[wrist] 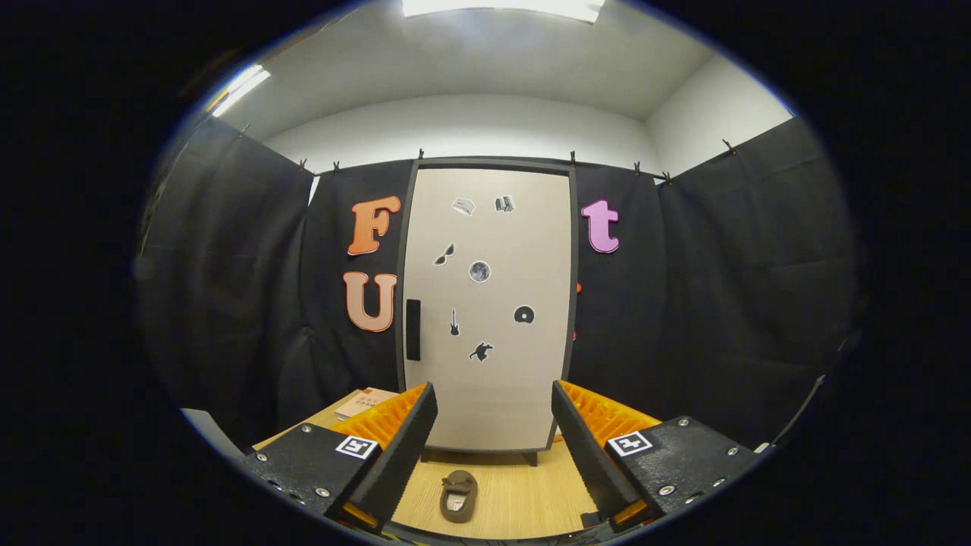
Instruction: Open the shoe cabinet door, grab the shoes and put them into the shoe cabinet, then close the shoe cabinet door.
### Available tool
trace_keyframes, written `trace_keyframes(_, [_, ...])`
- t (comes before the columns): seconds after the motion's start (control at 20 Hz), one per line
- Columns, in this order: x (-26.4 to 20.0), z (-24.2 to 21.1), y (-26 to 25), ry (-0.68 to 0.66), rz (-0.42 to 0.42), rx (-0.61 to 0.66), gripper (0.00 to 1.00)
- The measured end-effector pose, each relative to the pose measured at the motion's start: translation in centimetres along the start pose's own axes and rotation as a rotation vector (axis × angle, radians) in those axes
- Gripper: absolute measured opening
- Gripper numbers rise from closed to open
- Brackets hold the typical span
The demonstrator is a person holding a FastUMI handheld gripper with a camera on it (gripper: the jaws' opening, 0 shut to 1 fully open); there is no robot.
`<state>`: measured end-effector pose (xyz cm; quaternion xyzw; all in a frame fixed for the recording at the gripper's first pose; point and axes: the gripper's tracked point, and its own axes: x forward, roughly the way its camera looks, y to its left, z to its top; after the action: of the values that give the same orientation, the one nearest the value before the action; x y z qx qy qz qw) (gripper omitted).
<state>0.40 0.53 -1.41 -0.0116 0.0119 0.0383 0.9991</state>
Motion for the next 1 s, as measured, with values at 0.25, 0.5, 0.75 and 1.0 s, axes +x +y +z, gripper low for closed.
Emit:
trace_keyframes(0.25, [-0.1, 0.1, 0.6, -0.003, 0.043, 0.024, 0.95])
trace_keyframes(0.5, [0.4, 0.3, 1.8, -0.008, 0.075, 0.033, 0.95])
trace_keyframes(0.75, [2.4, 0.6, 4.1, -0.011, 0.094, 0.033, 0.95])
trace_keyframes(1.0, [5.9, 0.6, 7.2, -0.007, 0.102, 0.032, 0.95])
